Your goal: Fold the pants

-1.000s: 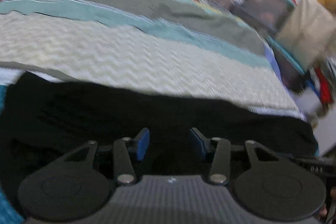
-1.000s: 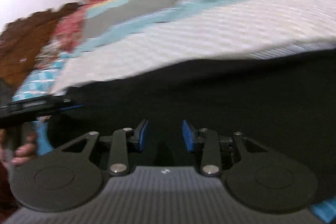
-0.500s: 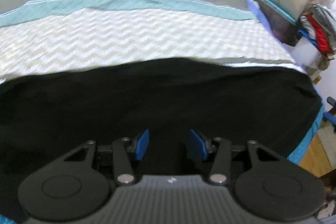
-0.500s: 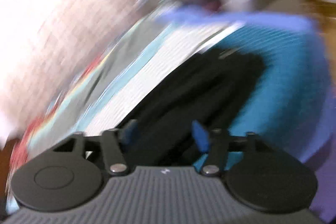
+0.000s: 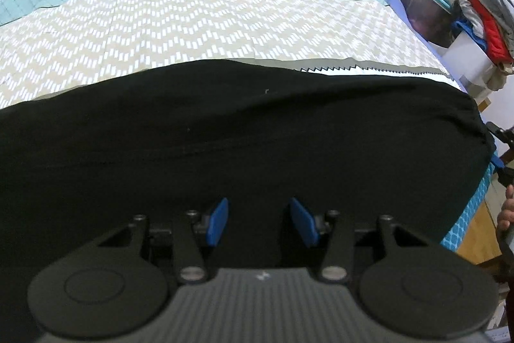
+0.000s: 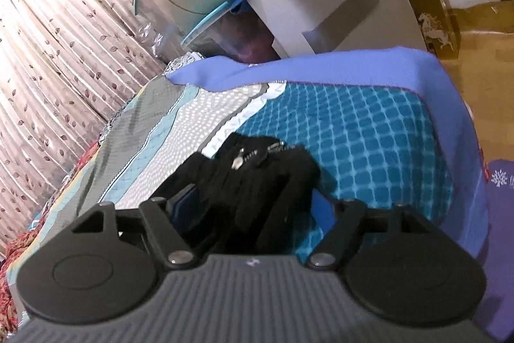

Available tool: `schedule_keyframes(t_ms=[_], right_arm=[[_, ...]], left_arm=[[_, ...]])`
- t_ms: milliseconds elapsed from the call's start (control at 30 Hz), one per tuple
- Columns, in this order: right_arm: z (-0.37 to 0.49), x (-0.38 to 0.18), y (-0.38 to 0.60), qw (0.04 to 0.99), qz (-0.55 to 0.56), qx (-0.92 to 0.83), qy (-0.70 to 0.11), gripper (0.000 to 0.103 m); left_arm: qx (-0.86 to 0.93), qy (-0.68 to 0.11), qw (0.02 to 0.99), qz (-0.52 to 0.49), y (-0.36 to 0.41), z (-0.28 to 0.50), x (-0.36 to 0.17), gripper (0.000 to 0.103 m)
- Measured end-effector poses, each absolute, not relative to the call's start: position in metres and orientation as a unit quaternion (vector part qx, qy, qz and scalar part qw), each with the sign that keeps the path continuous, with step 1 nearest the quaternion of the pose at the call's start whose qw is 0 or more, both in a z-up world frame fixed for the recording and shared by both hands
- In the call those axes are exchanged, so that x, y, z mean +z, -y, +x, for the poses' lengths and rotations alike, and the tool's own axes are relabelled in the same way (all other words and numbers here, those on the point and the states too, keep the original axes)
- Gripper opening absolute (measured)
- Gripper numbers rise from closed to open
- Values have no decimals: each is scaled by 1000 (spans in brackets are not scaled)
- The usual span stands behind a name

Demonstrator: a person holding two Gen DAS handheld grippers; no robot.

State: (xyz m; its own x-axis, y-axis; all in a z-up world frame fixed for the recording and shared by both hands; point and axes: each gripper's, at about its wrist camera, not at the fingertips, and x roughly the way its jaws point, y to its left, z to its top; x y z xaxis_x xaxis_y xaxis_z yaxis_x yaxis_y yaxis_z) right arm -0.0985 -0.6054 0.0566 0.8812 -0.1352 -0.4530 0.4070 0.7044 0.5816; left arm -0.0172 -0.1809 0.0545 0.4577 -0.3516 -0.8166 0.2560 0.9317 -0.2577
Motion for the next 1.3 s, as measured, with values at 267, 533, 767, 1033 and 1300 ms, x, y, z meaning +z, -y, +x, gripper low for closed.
schedule_keyframes(t_ms=[267, 533, 767, 1033, 1300], right_arm=[[-94, 94, 584, 921, 321, -107, -191, 20], [-97, 135, 456, 957, 169, 78, -222, 19], [-84, 74, 346, 911, 20, 183, -368, 51], [-96, 115, 385, 927, 129, 193, -295, 55], [-81, 74, 371, 912, 68, 128, -384, 33]], left_arm=[[-153, -472, 863, -90, 152, -17, 67, 42], [-120, -453, 872, -141, 106, -26, 73, 42], [-96, -447, 873, -169, 68, -45, 69, 42], [-48, -375, 901, -214, -13, -94, 99, 47], [80, -342, 894, -279, -98, -129, 95, 57]])
